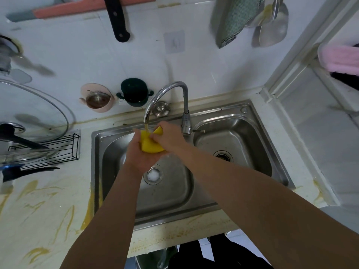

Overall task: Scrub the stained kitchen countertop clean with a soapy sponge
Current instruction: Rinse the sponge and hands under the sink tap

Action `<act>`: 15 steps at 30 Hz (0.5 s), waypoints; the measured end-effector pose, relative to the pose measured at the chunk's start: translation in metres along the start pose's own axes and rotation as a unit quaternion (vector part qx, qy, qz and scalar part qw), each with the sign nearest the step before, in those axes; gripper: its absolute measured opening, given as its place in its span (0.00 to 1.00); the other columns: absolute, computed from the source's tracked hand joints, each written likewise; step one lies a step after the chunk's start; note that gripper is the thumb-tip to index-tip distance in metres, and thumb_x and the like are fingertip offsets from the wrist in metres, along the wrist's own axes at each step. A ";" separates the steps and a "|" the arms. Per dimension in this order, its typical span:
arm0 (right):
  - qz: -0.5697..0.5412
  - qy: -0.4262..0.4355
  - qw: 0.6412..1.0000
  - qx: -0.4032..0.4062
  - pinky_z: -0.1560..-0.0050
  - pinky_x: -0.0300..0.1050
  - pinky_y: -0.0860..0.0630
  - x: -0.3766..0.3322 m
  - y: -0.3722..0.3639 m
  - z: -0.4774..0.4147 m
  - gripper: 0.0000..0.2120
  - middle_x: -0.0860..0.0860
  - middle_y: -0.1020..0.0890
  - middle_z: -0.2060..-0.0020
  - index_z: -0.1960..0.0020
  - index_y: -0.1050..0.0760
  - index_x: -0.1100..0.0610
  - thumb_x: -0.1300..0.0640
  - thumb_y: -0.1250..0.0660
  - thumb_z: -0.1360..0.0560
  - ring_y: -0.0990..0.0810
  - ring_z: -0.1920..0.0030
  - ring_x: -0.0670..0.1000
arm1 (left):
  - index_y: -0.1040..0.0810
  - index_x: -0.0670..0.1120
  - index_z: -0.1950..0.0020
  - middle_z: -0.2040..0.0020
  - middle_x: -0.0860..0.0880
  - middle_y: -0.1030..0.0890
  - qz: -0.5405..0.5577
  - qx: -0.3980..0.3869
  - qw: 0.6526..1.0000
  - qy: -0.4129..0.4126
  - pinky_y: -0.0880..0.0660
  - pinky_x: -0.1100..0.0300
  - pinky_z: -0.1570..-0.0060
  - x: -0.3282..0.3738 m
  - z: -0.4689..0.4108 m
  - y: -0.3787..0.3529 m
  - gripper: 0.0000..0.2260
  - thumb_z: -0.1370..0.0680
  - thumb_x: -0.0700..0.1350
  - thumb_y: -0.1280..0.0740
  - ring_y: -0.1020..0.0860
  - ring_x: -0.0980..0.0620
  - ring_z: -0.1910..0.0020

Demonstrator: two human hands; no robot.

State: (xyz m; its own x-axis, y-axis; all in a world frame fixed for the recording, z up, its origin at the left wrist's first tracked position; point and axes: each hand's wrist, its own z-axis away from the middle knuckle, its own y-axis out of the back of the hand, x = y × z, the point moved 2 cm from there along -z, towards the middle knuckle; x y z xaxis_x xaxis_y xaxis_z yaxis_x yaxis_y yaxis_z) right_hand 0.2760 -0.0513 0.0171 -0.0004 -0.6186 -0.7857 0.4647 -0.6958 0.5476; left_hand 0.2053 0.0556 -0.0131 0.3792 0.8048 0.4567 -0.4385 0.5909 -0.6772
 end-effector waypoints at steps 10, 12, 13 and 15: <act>-0.141 -0.080 0.987 0.015 0.40 0.51 0.26 0.008 0.009 0.000 0.21 0.53 0.20 0.43 0.37 0.24 0.56 0.43 0.45 0.17 0.22 0.42 0.53 | 0.22 0.41 0.34 0.31 0.34 0.22 0.085 0.024 0.995 -0.047 0.25 0.35 0.36 0.007 -0.010 -0.004 0.21 0.21 0.52 0.37 0.21 0.34 0.35; -0.136 -0.110 0.984 0.029 0.40 0.53 0.26 0.026 0.015 0.006 0.22 0.56 0.19 0.45 0.40 0.22 0.58 0.45 0.48 0.16 0.22 0.44 0.55 | 0.24 0.39 0.31 0.32 0.34 0.22 0.091 0.020 0.995 -0.030 0.27 0.35 0.34 0.006 -0.012 -0.005 0.22 0.19 0.53 0.37 0.22 0.33 0.34; -0.127 -0.124 0.984 0.034 0.41 0.57 0.24 0.039 0.019 0.010 0.23 0.58 0.19 0.47 0.43 0.22 0.59 0.44 0.49 0.16 0.21 0.46 0.57 | 0.25 0.40 0.28 0.32 0.34 0.22 0.094 0.016 0.995 -0.022 0.27 0.35 0.33 0.006 -0.014 -0.005 0.24 0.19 0.53 0.36 0.22 0.33 0.33; -0.133 -0.154 0.978 0.034 0.46 0.59 0.21 0.064 0.026 0.017 0.23 0.60 0.17 0.52 0.49 0.21 0.59 0.44 0.48 0.17 0.18 0.51 0.59 | 0.25 0.42 0.28 0.31 0.36 0.22 0.097 0.011 0.995 -0.012 0.26 0.34 0.34 0.006 -0.020 -0.004 0.25 0.20 0.54 0.35 0.22 0.34 0.33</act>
State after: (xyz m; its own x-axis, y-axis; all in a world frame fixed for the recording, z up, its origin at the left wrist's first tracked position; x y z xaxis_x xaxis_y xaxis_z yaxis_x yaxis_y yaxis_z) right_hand 0.2728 -0.1155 -0.0138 -0.3850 -0.4852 -0.7851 0.3526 -0.8635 0.3607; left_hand 0.2253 0.0568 -0.0191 0.2655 0.9049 0.3325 -0.5197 0.4249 -0.7413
